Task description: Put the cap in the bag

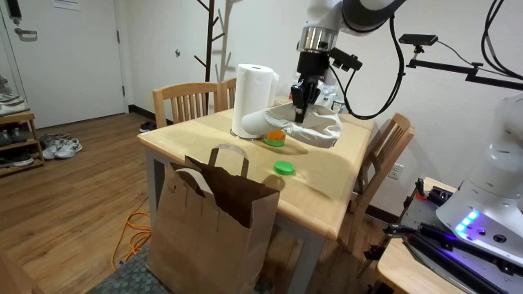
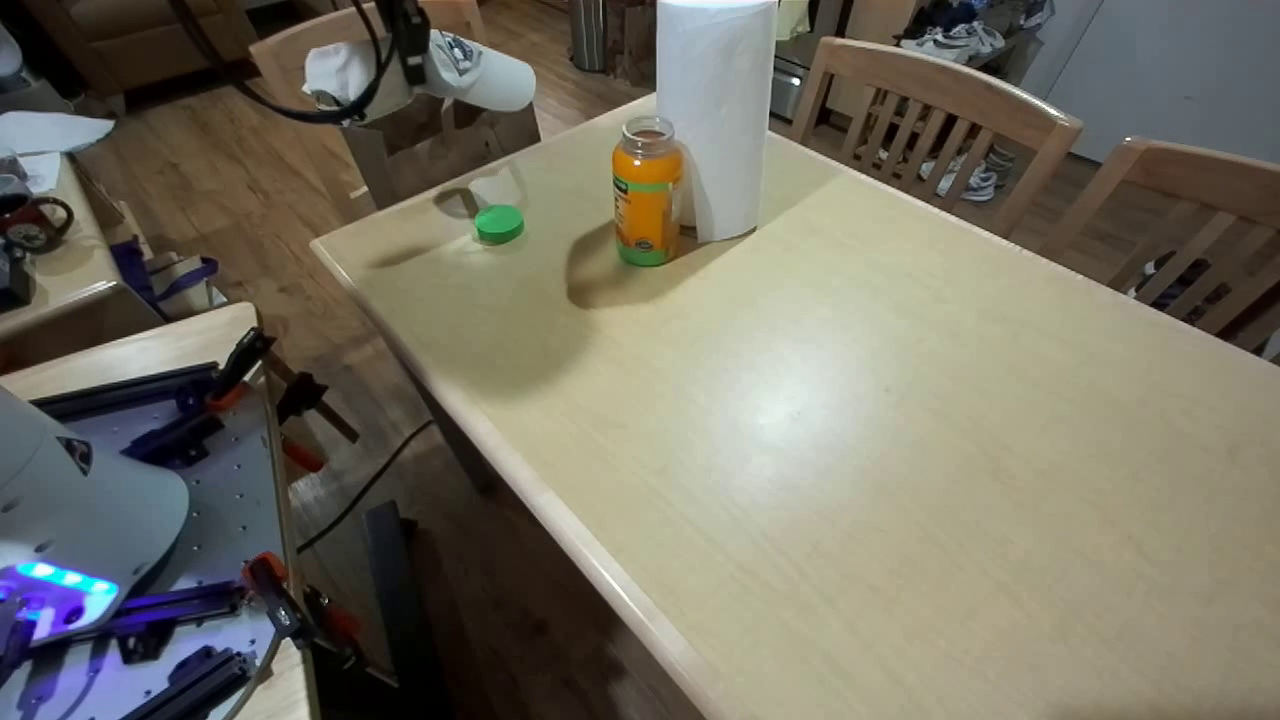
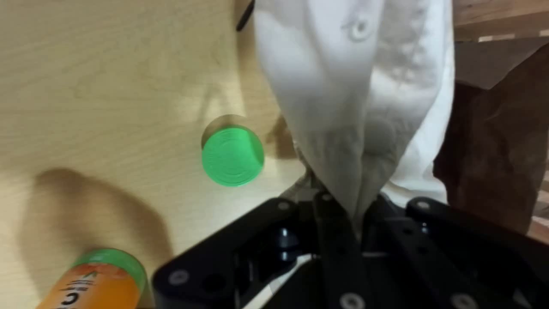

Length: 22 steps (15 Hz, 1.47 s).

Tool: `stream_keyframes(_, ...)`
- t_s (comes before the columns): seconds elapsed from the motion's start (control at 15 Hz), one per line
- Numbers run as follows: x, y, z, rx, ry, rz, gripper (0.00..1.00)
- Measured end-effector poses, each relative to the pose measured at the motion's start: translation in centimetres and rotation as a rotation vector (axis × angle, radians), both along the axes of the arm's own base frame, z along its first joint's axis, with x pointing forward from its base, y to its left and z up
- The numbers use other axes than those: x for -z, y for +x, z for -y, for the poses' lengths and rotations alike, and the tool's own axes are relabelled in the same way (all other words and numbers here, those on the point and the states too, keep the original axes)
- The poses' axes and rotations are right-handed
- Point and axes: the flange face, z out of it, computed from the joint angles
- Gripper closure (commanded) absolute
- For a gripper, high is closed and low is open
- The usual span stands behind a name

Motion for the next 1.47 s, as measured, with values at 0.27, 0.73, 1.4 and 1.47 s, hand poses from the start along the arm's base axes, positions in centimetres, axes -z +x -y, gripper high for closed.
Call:
stream_keyframes(0.27,-0.4,-1.0,-3.9,-0.185,0.063,-0.020,0.94)
stream_keyframes(0.73,1.8,-6.5,-15.4,-0.476,-0.002,-0.095,0.94)
stream_keyframes(1.4,13.2,-4.9,-21.5,-0.642,-0.098,-0.273,0.93)
stream_keyframes(1.47,13.7,-4.7,-22.0,-0.650,-0.108,-0.275,0.94)
